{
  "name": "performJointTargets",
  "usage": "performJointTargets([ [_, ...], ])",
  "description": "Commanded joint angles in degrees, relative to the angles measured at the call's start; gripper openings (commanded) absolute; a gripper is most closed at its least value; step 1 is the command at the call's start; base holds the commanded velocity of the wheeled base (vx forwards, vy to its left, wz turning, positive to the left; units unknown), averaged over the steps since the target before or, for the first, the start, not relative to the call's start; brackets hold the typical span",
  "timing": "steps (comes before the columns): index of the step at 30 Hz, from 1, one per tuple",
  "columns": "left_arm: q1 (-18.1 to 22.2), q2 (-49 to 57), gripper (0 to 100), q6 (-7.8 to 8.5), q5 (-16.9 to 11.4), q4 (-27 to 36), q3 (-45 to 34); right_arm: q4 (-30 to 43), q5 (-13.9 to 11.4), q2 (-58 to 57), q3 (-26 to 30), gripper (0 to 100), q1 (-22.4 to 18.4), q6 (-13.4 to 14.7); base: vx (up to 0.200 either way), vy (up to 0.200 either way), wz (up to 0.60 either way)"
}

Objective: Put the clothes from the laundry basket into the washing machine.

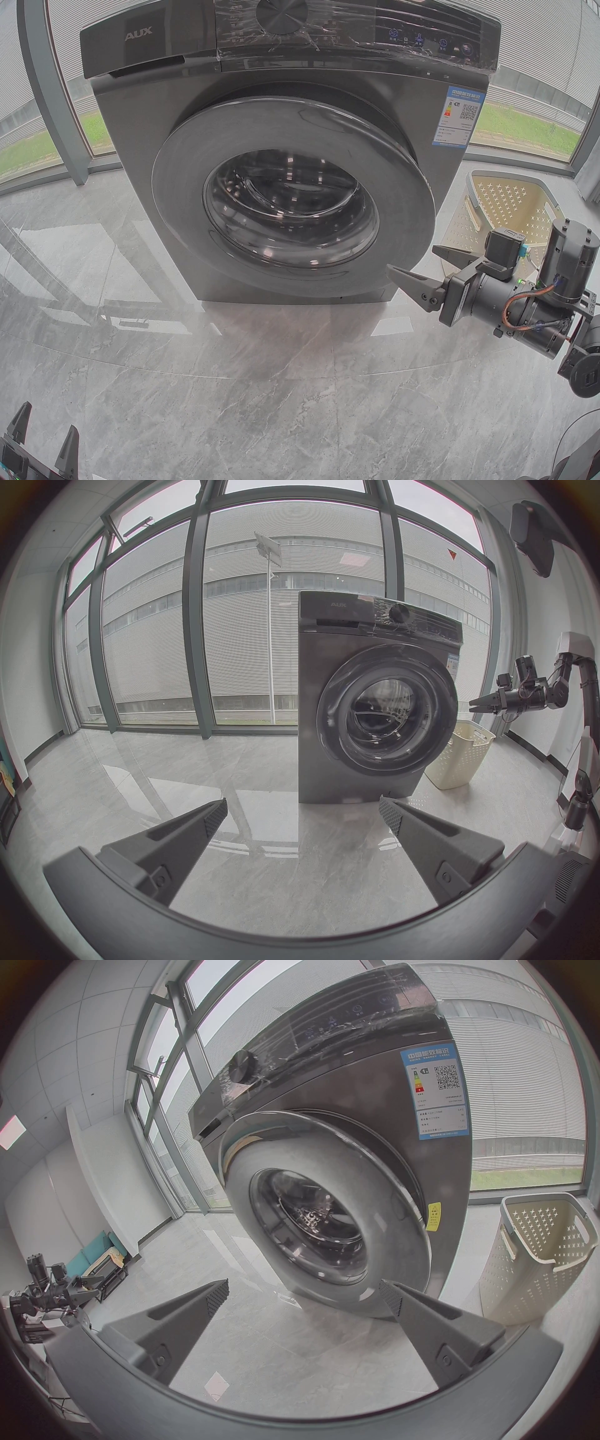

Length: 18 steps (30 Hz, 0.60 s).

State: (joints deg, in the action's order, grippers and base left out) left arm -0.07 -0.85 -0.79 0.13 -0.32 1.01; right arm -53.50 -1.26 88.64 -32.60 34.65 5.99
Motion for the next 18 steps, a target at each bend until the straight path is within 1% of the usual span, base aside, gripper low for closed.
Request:
performJointTargets([
  [1,-0.01,0.68,100,-0.09,0.04,-0.03,-1.01,-0.02,-0.06,-0.13,-0.27,100,0.07,-0.01,0.200,0.000,0.00],
  [16,-0.01,0.68,100,0.00,0.04,-0.03,-1.01,-0.02,0.29,1.36,-4.32,100,0.07,-0.01,0.200,0.000,0.00],
  [18,-0.01,0.68,100,-0.09,0.04,-0.03,-1.01,-0.02,0.90,1.63,-4.93,100,0.07,-0.01,0.000,0.000,0.00],
])
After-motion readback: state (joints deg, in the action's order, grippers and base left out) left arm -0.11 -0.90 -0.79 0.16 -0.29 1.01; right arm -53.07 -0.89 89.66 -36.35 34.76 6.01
